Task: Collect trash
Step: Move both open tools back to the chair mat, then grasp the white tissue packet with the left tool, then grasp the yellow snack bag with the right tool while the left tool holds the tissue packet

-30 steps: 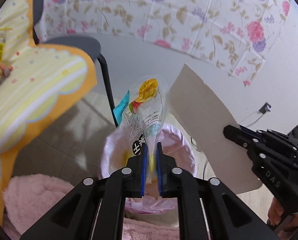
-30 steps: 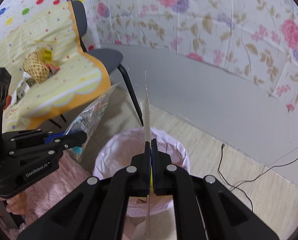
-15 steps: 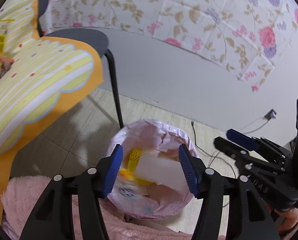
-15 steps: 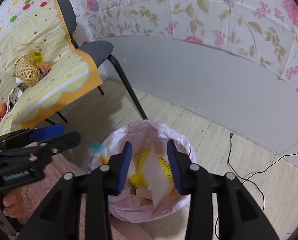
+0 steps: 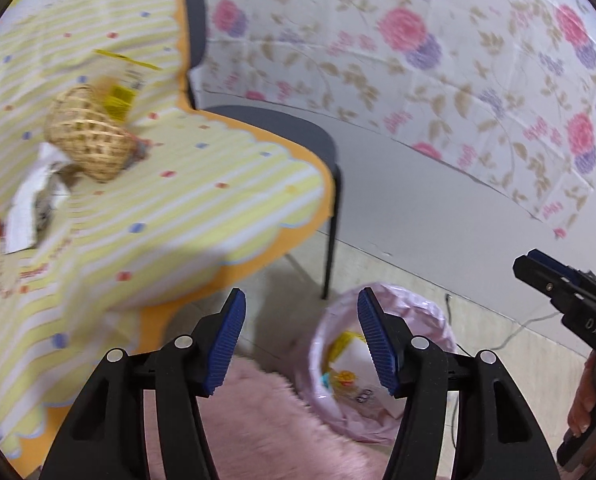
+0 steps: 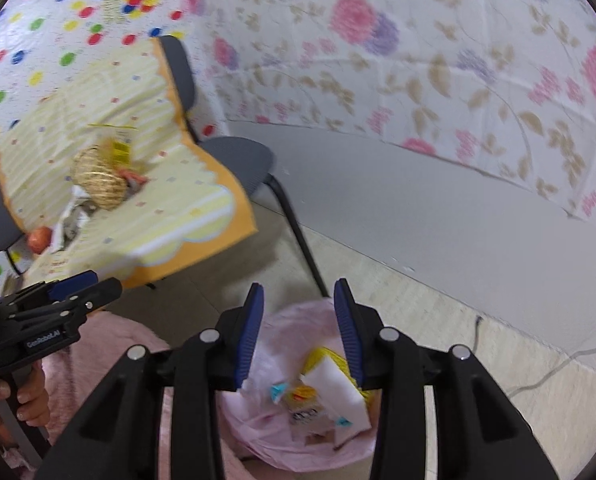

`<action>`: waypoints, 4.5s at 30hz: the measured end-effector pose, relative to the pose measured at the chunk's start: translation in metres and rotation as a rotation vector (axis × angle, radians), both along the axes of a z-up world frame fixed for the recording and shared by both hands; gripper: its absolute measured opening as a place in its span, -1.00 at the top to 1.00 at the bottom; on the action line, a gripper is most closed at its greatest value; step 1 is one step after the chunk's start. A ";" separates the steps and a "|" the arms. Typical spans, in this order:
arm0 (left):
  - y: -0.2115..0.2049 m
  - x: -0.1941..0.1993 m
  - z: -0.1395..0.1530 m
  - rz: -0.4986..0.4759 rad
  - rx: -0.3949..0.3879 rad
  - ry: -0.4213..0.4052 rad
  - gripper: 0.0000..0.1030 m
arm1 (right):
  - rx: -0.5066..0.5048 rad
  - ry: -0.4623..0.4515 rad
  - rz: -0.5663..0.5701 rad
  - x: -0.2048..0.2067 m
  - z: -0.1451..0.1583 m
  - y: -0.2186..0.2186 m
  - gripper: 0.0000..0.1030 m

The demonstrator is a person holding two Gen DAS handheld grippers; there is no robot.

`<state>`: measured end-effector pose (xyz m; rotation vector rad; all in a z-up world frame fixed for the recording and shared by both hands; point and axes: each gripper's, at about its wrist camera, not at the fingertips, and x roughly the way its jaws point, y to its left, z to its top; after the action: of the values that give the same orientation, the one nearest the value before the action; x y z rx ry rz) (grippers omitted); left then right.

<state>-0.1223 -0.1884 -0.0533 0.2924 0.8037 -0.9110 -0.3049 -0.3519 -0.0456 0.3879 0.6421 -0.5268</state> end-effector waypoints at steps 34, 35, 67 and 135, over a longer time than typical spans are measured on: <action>0.148 0.158 0.040 0.585 0.030 -0.070 -0.31 | -0.097 -0.066 0.535 0.246 0.065 0.086 0.17; 0.147 0.164 0.038 0.588 0.032 -0.071 -0.31 | -0.093 -0.061 0.537 0.251 0.062 0.087 0.17; 0.152 0.245 0.052 0.568 -0.050 -0.083 0.96 | -0.010 0.026 0.514 0.313 0.023 0.077 0.09; 0.113 0.096 0.082 0.398 -0.147 -0.156 0.97 | -0.119 -0.177 0.383 0.190 0.075 0.064 0.96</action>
<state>-0.0260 -0.0752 0.0291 0.0683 0.6175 -0.5615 -0.1152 -0.2883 0.0290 0.1893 0.4947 -0.1614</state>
